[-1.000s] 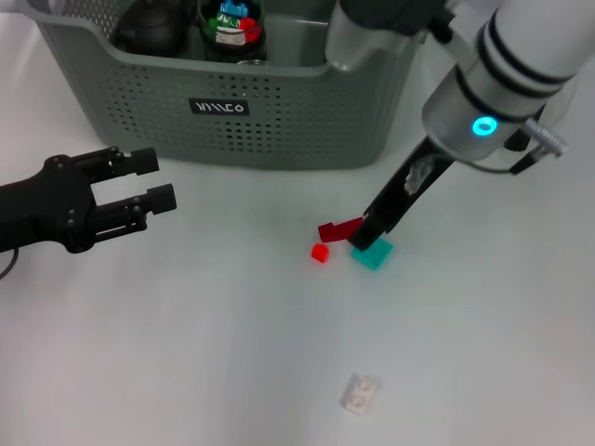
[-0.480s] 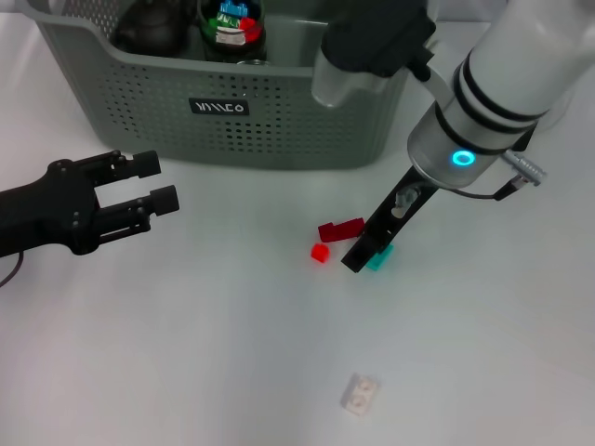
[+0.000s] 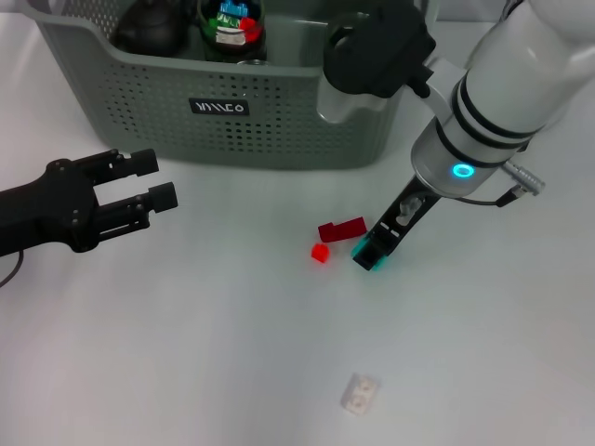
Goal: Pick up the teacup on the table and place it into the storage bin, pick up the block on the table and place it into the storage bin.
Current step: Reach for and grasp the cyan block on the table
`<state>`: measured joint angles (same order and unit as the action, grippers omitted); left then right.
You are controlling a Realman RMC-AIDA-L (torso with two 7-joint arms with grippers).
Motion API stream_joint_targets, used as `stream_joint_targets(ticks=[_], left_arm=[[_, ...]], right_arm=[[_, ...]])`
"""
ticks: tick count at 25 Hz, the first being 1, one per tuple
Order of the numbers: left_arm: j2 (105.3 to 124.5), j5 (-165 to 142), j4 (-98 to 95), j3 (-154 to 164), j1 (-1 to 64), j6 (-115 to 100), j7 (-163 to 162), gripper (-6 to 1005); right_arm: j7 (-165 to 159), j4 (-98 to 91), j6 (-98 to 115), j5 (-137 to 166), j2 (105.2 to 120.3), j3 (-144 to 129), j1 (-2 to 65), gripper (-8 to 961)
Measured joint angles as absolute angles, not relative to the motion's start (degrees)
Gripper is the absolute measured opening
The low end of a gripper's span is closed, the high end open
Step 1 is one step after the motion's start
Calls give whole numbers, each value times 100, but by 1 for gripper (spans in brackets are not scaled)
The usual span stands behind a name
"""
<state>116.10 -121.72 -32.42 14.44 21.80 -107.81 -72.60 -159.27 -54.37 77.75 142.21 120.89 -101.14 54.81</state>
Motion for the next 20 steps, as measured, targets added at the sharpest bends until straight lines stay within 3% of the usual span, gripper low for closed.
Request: stream_joint_targets(ticks=[20], left_arm=[[11624, -12172, -3234, 1423, 2170, -10770, -7259, 646]], right_arm=[[-15847, -5015, 7230, 13944, 12108, -10561, 5521, 670]])
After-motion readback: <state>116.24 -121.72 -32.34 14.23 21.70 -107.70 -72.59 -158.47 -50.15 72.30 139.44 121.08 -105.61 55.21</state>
